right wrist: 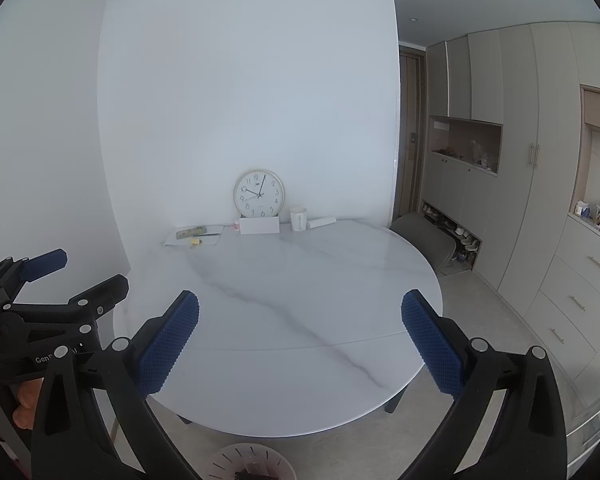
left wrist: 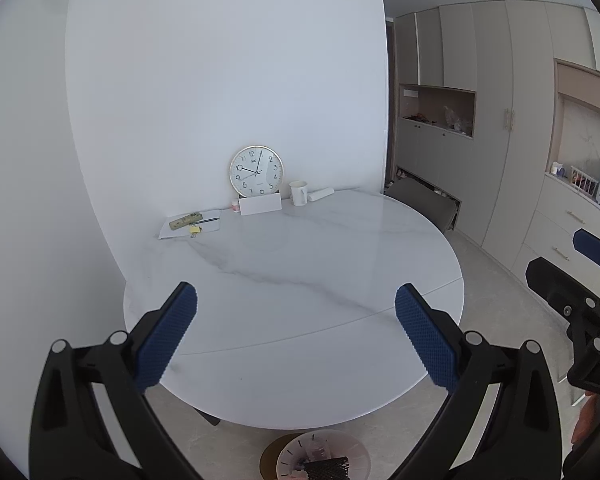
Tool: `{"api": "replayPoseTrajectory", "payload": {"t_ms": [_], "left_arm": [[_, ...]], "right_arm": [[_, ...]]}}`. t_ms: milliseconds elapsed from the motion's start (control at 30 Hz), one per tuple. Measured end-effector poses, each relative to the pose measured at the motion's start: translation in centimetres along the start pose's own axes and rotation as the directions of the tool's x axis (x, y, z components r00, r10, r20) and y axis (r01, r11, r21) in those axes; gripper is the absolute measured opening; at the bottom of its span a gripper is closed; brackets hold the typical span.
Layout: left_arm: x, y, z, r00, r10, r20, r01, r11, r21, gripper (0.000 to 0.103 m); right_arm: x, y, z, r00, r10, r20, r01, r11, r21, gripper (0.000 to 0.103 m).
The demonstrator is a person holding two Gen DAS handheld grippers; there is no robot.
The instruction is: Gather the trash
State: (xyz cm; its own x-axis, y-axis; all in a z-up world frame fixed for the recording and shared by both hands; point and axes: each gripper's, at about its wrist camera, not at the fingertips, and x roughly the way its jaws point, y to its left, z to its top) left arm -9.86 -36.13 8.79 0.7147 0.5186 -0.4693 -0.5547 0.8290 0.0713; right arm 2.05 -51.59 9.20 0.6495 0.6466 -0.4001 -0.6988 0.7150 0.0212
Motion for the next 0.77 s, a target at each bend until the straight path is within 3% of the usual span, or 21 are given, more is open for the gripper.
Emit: {"api": "replayPoseTrajectory", "payload": {"t_ms": [400,767], "left_arm": [[0.06,0.05,-0.41,1.000,0.021,0.014,-0.021,1.000,-0.005,0.095],[0.36,0.33,-0.44,1.000,-0.004,-0.017,0.004,0.999,-0.033,0.095]], "right_arm": [[0.34,0.50,0.26,1.000,0.001,-0.011,-0.001,1.000,-0.003,0.101],[0.33,1.00,-0.02,1.000,-0.001,-0.018,0.001,1.000,-0.005,0.101]]}}
